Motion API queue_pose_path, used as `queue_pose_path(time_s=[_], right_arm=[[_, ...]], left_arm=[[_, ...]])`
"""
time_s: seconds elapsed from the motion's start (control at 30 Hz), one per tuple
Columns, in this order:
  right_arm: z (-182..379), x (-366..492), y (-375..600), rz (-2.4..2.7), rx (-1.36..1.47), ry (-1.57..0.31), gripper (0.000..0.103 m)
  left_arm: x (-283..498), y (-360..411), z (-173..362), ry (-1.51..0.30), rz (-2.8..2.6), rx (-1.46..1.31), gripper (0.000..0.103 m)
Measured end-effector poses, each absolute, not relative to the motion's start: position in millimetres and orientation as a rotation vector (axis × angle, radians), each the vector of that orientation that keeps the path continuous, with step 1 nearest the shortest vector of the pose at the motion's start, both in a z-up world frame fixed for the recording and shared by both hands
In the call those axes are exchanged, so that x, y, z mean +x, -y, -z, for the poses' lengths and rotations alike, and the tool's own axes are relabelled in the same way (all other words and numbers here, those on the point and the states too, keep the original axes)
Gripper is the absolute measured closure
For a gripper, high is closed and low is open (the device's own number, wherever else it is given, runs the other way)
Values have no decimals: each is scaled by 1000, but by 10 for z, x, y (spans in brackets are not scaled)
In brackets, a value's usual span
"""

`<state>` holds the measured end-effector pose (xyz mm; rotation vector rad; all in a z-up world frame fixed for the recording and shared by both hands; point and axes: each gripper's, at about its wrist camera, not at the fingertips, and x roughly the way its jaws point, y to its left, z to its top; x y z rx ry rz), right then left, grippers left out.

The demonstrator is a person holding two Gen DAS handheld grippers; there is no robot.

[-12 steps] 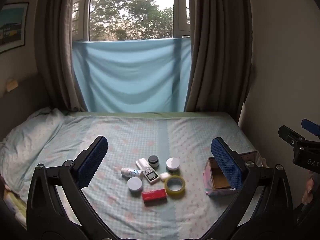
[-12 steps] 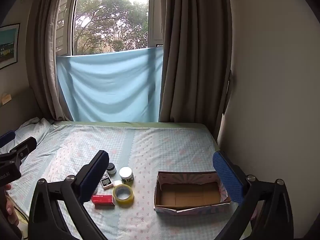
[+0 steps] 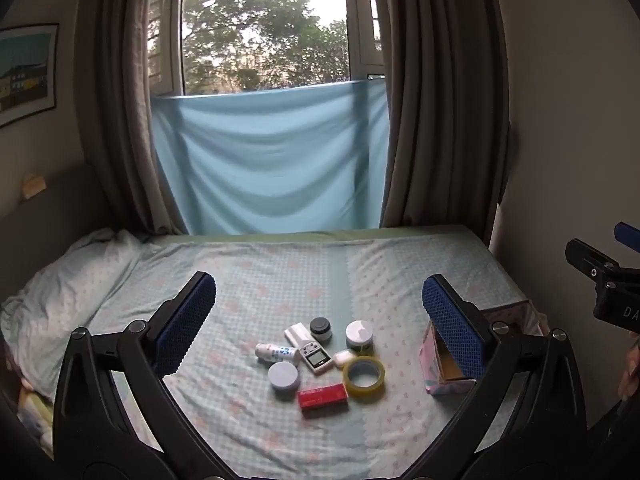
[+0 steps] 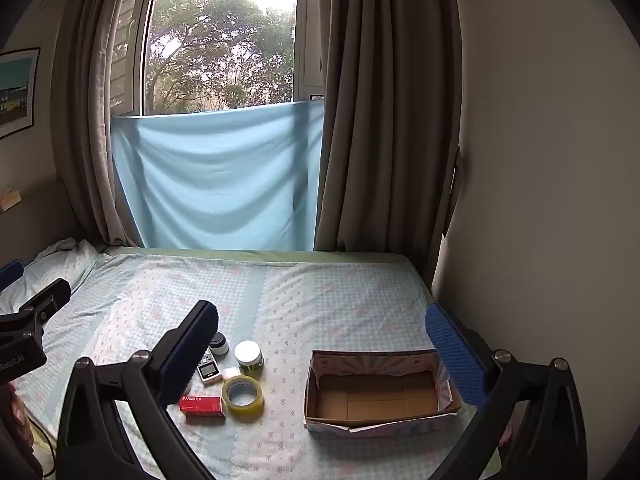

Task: Organize rigid objects

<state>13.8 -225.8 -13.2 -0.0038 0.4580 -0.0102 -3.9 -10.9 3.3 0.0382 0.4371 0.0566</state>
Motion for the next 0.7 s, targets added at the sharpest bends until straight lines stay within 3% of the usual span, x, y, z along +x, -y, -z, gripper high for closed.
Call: queue_pose_path(time_s=[0.7], right_arm=[[91,140,2297,25,15,-452,0]], left_arm=[[-48,107,-61,-425,-48,32,0]])
